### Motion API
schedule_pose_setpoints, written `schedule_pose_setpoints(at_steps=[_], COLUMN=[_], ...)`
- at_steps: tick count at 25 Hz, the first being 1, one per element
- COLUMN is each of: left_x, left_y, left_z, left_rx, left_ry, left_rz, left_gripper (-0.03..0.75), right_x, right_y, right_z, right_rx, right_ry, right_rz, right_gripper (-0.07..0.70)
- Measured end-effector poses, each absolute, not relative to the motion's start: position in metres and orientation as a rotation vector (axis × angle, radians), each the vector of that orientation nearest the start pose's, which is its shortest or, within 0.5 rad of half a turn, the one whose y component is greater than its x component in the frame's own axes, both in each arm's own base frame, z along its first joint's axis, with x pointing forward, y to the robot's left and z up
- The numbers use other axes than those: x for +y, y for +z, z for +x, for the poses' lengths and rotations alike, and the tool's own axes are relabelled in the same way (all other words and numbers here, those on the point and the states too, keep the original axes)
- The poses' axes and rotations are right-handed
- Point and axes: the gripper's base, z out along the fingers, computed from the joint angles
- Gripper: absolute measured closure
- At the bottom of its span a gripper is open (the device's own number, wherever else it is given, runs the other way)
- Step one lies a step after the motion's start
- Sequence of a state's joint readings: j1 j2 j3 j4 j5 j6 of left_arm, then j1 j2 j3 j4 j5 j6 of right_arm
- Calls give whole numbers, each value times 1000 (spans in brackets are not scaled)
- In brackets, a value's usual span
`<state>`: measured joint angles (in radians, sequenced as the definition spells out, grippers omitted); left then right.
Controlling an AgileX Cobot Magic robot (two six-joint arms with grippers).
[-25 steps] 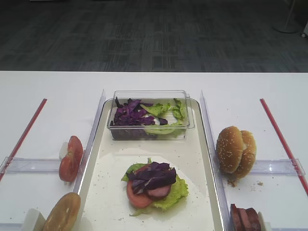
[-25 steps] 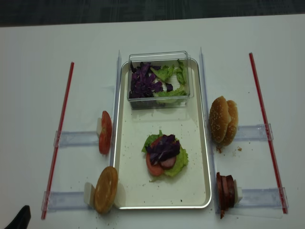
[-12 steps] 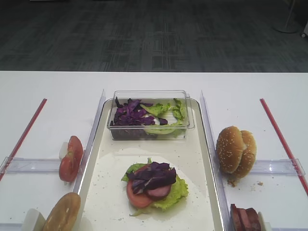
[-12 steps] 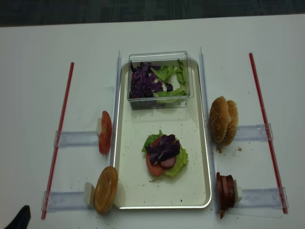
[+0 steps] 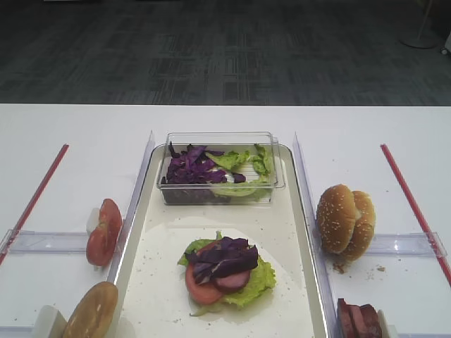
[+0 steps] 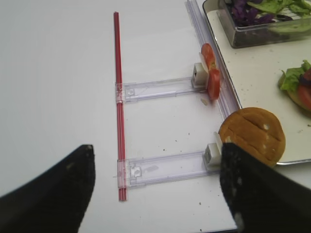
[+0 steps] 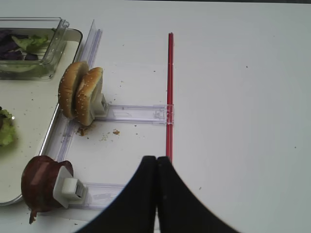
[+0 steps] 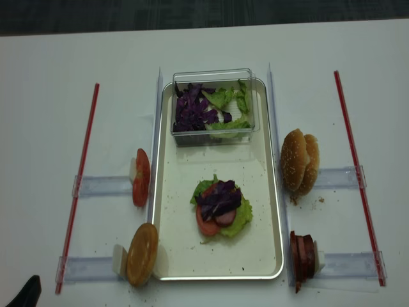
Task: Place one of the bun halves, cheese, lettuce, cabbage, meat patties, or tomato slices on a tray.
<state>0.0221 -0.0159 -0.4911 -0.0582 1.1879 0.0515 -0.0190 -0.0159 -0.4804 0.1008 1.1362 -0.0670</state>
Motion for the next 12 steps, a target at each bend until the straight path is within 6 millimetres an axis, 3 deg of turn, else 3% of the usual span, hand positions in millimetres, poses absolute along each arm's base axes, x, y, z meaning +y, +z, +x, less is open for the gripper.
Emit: schedule_pose_setpoints(at_steps=[12], left_x=[-5], left_y=[265], left_z=[-12], left_rx=[2163], left_ry=[-29], left_rz=[39], left_gripper=[223], right_x=[8], right_y=[266], right_z=[-8], right_rx=[2119], right_ry=[71], right_rz=[-60], right_gripper=[267])
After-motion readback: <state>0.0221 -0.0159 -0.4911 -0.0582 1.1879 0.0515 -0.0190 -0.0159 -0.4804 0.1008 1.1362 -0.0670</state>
